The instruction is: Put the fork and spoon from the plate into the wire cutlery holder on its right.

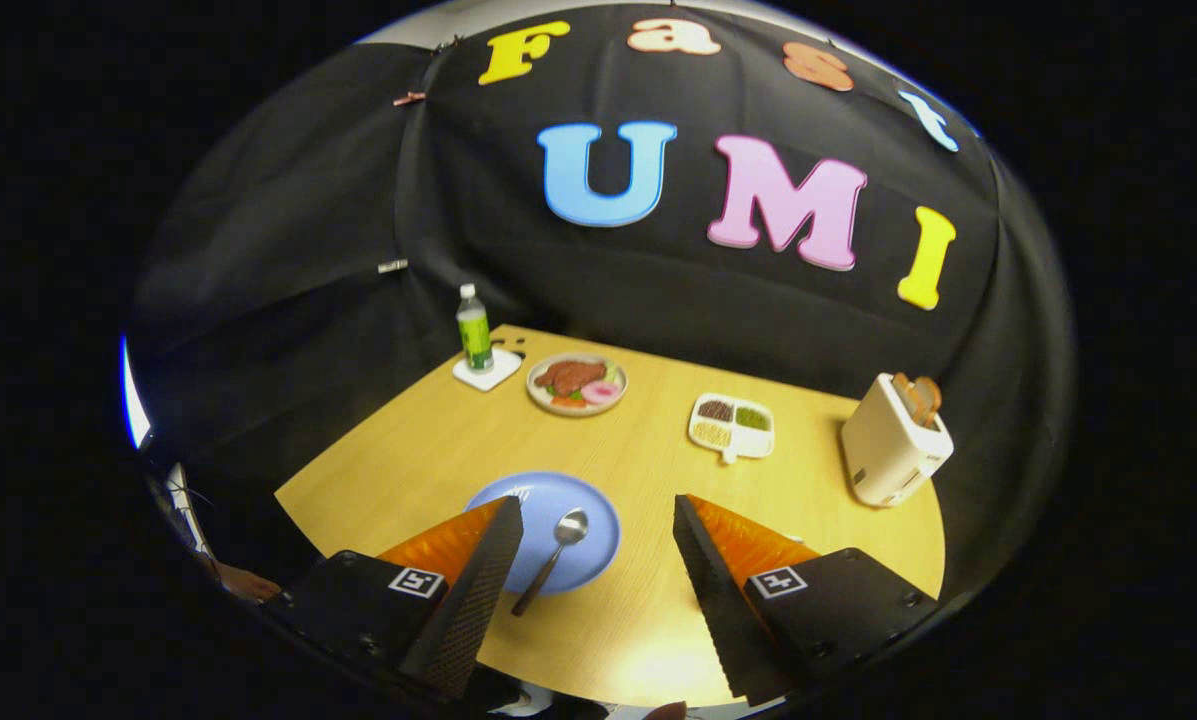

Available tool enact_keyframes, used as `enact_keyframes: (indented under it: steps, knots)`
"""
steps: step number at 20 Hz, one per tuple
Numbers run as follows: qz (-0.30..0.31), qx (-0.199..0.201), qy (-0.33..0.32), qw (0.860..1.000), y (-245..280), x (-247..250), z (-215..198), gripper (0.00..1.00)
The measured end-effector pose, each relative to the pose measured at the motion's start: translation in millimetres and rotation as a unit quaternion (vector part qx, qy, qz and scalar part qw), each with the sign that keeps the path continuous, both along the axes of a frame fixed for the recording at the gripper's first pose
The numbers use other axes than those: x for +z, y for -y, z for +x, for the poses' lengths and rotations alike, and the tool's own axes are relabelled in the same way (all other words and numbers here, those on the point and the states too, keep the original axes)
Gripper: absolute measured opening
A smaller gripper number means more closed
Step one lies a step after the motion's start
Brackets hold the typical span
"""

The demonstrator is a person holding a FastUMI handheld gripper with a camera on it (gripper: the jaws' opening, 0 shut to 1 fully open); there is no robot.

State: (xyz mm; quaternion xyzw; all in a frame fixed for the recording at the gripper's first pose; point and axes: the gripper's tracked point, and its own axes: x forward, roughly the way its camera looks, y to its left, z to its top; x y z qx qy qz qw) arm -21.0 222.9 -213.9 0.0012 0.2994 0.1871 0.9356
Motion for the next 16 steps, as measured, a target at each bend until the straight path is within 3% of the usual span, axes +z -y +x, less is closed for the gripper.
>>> enact_keyframes:
  steps: [7, 12, 16]
  knots:
    - [-0.018, 0.003, -0.134, 0.991, -52, -117, -2, 0.89]
    - [-0.031, -0.017, -0.185, 0.982, -76, -163, 14, 0.77]
    - [-0.060, -0.041, -0.236, 0.969, -78, -197, 13, 0.49]
